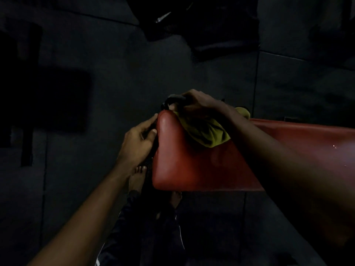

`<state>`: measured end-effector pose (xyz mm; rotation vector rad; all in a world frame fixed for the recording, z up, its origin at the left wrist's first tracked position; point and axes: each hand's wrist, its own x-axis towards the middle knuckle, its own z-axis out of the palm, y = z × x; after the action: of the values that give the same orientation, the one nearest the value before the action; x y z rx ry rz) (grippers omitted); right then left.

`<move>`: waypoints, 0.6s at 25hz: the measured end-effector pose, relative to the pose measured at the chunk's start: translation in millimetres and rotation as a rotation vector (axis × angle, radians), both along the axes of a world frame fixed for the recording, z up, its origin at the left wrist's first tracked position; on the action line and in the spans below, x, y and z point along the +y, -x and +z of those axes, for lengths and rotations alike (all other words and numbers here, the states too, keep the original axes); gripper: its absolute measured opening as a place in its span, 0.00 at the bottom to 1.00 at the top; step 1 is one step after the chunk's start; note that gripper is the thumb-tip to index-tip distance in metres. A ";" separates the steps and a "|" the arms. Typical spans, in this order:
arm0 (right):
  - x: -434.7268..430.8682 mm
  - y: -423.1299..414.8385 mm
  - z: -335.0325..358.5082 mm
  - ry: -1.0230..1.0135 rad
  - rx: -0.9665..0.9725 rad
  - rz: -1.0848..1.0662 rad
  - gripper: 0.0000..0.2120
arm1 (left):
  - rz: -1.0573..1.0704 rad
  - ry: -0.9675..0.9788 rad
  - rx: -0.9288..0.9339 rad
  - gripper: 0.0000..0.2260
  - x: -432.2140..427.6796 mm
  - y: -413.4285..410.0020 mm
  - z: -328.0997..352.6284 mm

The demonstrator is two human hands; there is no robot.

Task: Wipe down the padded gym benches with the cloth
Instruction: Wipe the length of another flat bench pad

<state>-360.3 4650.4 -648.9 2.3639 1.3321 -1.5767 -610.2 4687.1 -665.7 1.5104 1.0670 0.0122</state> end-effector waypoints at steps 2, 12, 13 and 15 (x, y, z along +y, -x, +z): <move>4.9 2.4 2.2 0.061 -0.035 0.024 0.21 | 0.014 0.045 -0.011 0.20 5.9 -0.2 -3.9; -36.6 48.0 12.2 -0.153 -0.303 -0.046 0.27 | 0.022 0.021 -0.068 0.14 11.0 -4.3 -9.7; -41.8 57.4 11.4 -0.210 -0.353 -0.086 0.24 | 0.006 0.048 -0.085 0.14 15.1 -3.3 -12.3; -43.8 71.7 12.2 -0.269 -0.414 -0.157 0.20 | 0.002 0.172 -0.123 0.16 31.0 -3.2 -16.5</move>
<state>-432.0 4606.7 -636.8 2.8064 1.3579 -0.8937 -607.0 4718.1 -682.2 1.3361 0.9471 0.0139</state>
